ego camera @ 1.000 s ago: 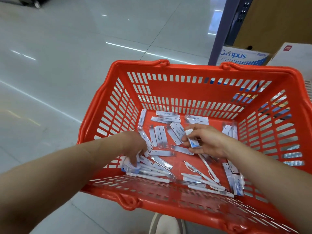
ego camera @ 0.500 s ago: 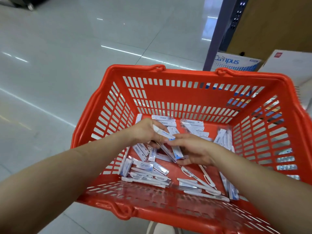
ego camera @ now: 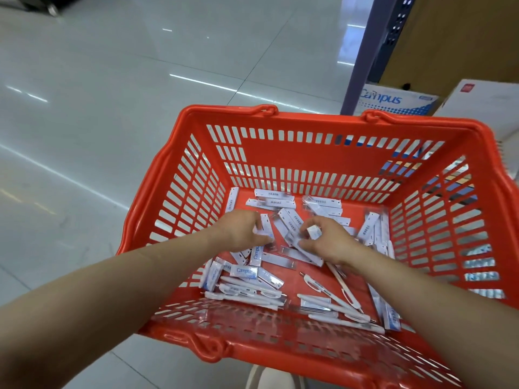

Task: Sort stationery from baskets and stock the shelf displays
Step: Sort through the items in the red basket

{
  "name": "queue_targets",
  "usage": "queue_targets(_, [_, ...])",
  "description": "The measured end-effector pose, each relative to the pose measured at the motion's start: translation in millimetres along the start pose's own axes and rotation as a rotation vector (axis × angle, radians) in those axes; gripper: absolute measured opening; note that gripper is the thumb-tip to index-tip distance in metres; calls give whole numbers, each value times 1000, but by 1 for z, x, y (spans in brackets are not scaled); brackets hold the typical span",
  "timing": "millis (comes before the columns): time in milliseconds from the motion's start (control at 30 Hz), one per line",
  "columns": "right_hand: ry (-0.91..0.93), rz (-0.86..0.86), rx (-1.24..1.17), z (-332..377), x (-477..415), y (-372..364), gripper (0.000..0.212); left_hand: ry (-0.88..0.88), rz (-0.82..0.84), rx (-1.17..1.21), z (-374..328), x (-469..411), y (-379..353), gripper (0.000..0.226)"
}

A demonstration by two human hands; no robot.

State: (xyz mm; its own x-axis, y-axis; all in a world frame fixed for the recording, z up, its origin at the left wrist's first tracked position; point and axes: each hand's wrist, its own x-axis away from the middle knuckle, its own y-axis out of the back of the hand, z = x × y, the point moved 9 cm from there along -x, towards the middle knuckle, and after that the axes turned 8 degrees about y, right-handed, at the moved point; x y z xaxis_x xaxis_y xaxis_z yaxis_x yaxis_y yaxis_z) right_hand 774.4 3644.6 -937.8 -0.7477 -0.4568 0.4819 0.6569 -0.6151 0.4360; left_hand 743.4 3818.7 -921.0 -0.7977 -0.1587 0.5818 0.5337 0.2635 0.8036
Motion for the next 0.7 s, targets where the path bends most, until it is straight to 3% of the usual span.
queue_targets(100, [-1,-163,24,-5,0,17,16,-16,-28,-225,-7,1,-22,45])
queue_targets(233, [-45,-236,-82,-7,-2,29,17,-69,-33,-272,-29,0,-34,43])
queue_targets(333, [-145,-161,-406,-4,4,25,26,-42,19,-75,-28,-3,-25,44])
queue_targets(433, [-191,-98,-621,5,12,29,20,-12,1,272,-29,0,15,44])
queue_targets(533, [-218,2,-837,20,24,34,33,-135,-72,636,-58,12,65,10])
queue_targets(633, [-136,110,-936,56,35,49,47,-307,-165,707,-108,31,106,9])
queue_targets(700, [-60,64,-946,75,43,76,45,-384,-201,694,-141,42,123,19])
